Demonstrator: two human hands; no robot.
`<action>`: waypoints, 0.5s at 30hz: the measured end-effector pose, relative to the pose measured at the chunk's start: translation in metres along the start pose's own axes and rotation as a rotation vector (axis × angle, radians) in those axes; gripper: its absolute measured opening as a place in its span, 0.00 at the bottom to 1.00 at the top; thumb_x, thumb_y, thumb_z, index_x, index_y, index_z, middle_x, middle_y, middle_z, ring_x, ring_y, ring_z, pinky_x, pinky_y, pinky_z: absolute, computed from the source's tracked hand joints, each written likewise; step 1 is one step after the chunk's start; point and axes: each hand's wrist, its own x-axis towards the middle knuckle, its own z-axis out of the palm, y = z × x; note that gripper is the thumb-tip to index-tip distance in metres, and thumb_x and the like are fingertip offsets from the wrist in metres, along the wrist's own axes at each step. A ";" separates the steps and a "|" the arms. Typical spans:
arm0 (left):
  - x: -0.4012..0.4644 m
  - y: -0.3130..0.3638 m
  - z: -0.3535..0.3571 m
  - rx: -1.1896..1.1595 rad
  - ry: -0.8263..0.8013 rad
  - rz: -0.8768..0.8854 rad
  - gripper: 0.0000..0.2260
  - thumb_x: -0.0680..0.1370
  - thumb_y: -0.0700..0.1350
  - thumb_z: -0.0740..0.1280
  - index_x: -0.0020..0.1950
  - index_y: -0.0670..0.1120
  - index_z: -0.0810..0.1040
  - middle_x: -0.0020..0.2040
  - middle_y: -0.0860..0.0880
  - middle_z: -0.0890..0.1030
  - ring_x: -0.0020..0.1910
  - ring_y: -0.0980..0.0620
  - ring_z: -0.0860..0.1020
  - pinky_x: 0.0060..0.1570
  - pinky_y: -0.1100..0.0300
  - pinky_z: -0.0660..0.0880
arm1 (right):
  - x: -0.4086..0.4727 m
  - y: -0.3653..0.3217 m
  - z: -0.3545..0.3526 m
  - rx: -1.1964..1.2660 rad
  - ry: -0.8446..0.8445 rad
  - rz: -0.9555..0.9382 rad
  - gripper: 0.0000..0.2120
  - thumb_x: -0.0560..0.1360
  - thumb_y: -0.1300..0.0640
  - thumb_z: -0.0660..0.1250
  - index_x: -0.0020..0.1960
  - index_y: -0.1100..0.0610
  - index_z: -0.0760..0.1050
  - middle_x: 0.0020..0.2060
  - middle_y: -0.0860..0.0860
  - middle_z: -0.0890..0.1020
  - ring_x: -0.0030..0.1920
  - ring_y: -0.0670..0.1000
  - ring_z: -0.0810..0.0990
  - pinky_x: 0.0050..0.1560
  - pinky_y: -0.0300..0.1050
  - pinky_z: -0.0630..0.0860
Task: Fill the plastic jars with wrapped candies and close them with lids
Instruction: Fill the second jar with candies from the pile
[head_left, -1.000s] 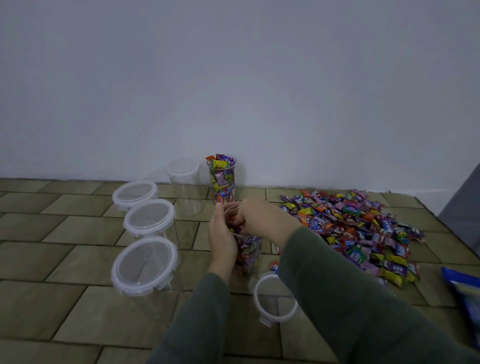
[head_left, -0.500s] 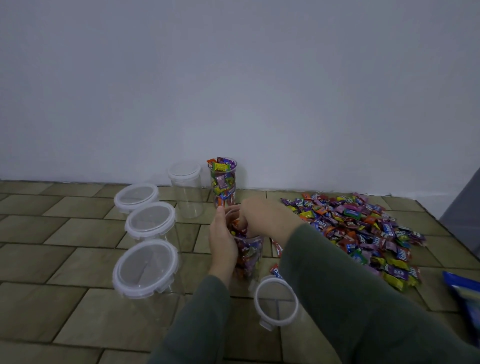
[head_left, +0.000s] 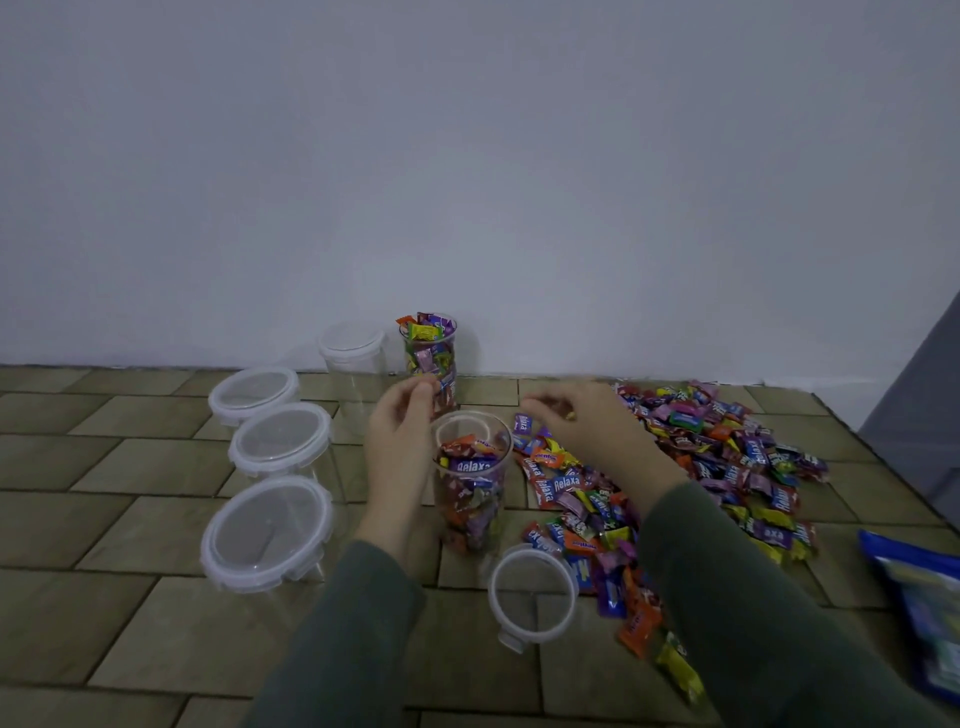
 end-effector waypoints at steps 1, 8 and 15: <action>-0.001 0.007 0.003 0.054 -0.015 0.040 0.07 0.80 0.44 0.63 0.51 0.52 0.80 0.49 0.54 0.82 0.51 0.55 0.80 0.50 0.63 0.75 | -0.001 0.012 0.004 -0.027 -0.020 0.035 0.13 0.80 0.50 0.63 0.56 0.54 0.81 0.43 0.45 0.80 0.38 0.35 0.73 0.41 0.33 0.72; -0.035 0.020 0.061 0.342 -0.250 0.365 0.07 0.79 0.45 0.64 0.56 0.53 0.79 0.51 0.58 0.76 0.47 0.61 0.76 0.42 0.69 0.73 | -0.003 0.077 0.022 0.009 -0.067 0.207 0.11 0.79 0.53 0.63 0.58 0.55 0.80 0.46 0.47 0.82 0.41 0.41 0.76 0.44 0.39 0.76; -0.033 -0.067 0.111 0.755 -0.393 -0.079 0.19 0.79 0.50 0.62 0.70 0.50 0.68 0.68 0.50 0.69 0.66 0.51 0.69 0.67 0.51 0.67 | 0.017 0.112 0.027 -0.029 -0.010 0.203 0.13 0.80 0.52 0.62 0.56 0.58 0.80 0.50 0.51 0.79 0.53 0.48 0.74 0.52 0.40 0.66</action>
